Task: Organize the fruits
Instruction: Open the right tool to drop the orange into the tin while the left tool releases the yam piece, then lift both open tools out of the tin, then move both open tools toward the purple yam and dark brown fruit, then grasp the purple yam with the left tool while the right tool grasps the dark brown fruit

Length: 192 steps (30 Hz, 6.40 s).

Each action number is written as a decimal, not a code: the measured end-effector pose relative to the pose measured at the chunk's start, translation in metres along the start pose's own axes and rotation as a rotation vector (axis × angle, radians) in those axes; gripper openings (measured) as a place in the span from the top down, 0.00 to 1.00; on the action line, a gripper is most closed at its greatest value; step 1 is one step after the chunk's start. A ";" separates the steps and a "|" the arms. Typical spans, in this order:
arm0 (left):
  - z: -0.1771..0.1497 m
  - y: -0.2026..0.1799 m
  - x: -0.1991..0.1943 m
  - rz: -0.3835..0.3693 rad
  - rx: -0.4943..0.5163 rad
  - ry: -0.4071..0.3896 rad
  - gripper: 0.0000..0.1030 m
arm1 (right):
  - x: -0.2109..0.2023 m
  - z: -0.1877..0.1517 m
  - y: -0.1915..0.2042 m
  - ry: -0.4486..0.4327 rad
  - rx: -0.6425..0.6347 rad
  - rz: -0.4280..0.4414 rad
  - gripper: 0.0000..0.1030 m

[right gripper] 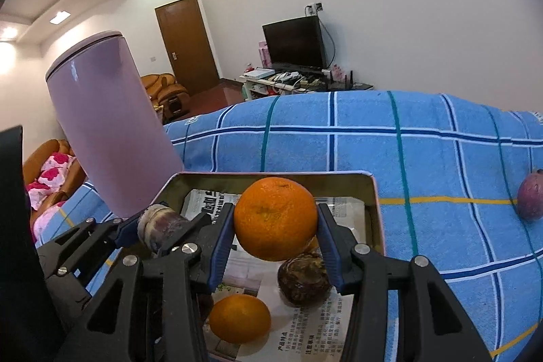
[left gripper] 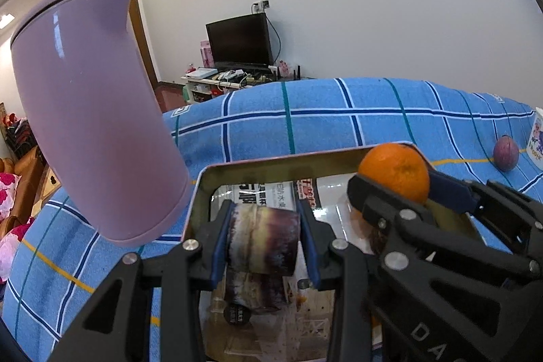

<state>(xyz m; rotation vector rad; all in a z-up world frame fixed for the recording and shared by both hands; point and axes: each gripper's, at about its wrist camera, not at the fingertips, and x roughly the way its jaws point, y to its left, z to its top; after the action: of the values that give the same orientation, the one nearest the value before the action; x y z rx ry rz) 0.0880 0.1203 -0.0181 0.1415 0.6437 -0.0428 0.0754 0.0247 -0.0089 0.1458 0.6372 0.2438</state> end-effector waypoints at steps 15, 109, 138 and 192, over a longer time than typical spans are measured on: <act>-0.001 0.006 0.000 -0.020 -0.033 0.000 0.62 | 0.003 0.001 -0.001 0.009 0.032 0.133 0.51; -0.033 -0.058 -0.078 0.120 -0.004 -0.117 0.00 | -0.141 -0.046 -0.084 -0.264 -0.071 -0.328 0.37; -0.018 -0.207 -0.076 -0.117 0.151 -0.041 0.00 | -0.182 -0.055 -0.250 -0.015 0.091 -0.517 0.37; 0.034 -0.232 0.009 -0.154 -0.013 0.062 0.47 | -0.025 0.034 -0.317 0.232 0.098 -0.411 0.60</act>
<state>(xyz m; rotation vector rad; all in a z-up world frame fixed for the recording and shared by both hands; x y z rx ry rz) 0.0959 -0.1138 -0.0239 0.0807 0.7153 -0.1837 0.1334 -0.2885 -0.0336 0.0781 0.8933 -0.1706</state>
